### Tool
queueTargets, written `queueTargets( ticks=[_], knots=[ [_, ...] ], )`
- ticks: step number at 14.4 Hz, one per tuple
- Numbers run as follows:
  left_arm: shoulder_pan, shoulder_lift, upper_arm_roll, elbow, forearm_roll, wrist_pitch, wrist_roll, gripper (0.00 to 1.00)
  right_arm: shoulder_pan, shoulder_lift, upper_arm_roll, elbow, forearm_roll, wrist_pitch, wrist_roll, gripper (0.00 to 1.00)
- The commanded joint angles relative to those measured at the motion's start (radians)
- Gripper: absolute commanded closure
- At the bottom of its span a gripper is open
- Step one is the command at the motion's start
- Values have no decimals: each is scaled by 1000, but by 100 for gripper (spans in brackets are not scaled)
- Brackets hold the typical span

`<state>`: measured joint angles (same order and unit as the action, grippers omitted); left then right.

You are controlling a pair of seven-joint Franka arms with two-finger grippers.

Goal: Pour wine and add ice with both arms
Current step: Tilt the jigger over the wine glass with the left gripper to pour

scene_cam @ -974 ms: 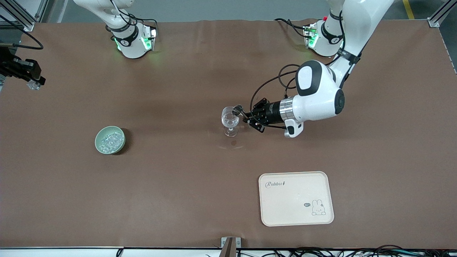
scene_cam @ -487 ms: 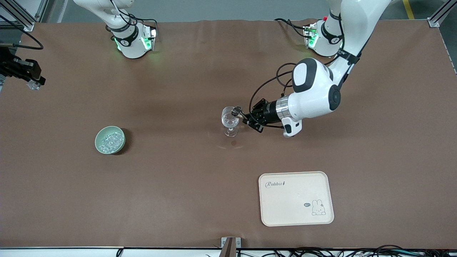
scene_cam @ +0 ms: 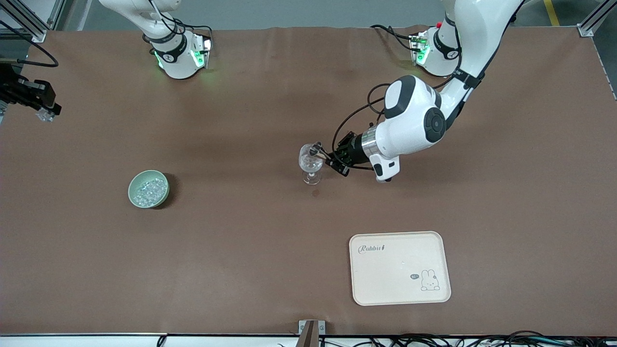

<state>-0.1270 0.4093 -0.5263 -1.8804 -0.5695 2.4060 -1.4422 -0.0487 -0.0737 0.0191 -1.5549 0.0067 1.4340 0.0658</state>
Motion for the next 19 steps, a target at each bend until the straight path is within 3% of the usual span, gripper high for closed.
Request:
queueTargets(
  ticks=[1,6,11,13,16,19],
  knots=[
    [4,-1,-11,20,22,8,-24,99,9,0,-8,7,3,-3,12,99],
    [15,-18,-20,35,-9,-42,-14,99,10,0,-8,7,3,-4,12,99],
    [20,-32,-9,56,-179,-115,97,99,9,0,-8,7,3,-9,12,99],
    [12,-64,73,58,-266,-198,164,99,12,0,-8,7,3,-15,14,99],
    [7,-75,230,137,-413,-378,236,99,26,6,2,7,7,-14,48,99],
    [7,-66,348,187,-505,-424,282,99,91,26,15,6,47,-4,107,99]
  ],
)
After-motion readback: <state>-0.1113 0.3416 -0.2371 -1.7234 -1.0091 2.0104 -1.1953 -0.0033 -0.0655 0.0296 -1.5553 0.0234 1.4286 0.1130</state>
